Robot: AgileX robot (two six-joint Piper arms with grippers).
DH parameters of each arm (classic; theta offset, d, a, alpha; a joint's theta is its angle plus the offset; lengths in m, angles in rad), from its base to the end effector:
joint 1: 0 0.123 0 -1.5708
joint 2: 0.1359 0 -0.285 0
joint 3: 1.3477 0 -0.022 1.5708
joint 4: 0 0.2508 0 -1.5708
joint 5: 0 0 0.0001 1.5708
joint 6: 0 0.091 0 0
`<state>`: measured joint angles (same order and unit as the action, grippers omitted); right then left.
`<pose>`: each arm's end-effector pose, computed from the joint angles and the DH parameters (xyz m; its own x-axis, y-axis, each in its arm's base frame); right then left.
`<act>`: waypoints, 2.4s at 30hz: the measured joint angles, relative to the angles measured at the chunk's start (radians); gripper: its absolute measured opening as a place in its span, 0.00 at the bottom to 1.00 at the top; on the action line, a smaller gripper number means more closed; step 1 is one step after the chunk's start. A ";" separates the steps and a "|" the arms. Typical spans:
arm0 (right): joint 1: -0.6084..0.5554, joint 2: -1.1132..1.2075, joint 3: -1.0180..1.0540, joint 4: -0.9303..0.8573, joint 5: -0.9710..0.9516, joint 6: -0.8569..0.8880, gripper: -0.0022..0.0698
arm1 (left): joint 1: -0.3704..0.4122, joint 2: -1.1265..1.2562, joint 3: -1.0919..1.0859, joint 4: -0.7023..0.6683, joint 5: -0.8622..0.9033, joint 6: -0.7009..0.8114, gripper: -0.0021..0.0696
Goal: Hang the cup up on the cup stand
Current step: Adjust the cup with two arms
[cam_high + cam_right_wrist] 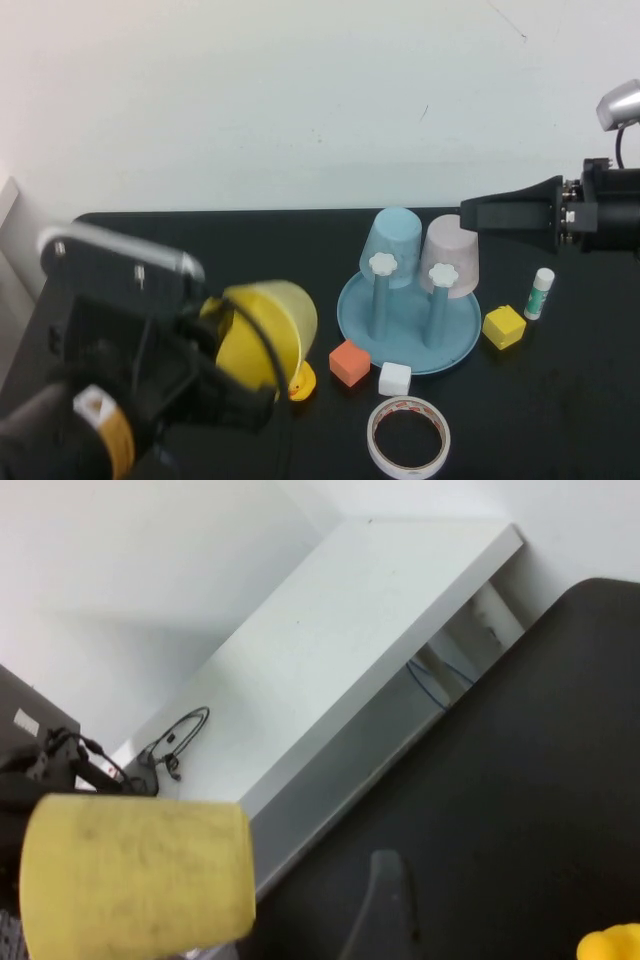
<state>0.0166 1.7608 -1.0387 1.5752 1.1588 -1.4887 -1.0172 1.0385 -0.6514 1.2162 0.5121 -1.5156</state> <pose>0.3343 0.0890 0.2407 -0.6520 0.0264 -0.7577 -0.6921 0.3873 0.6091 0.1446 -0.1542 0.2946 -0.4182 0.1029 -0.9025 0.4260 0.8998 -0.0948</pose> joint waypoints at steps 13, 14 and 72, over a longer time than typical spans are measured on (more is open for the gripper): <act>0.000 0.000 0.000 -0.018 -0.019 -0.006 0.75 | 0.000 -0.052 0.181 0.473 -0.001 -0.404 0.04; 0.000 0.000 0.000 -0.021 -0.029 -0.008 0.75 | 0.000 -0.053 0.181 0.478 0.002 -0.406 0.04; 0.000 0.000 0.000 -0.024 -0.049 -0.008 0.74 | 0.244 -0.006 0.164 -1.209 -1.134 1.789 0.04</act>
<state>0.0166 1.7608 -1.0390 1.5513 1.1102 -1.4967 -0.7727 1.0322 -0.4876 0.0072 -0.6218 0.2737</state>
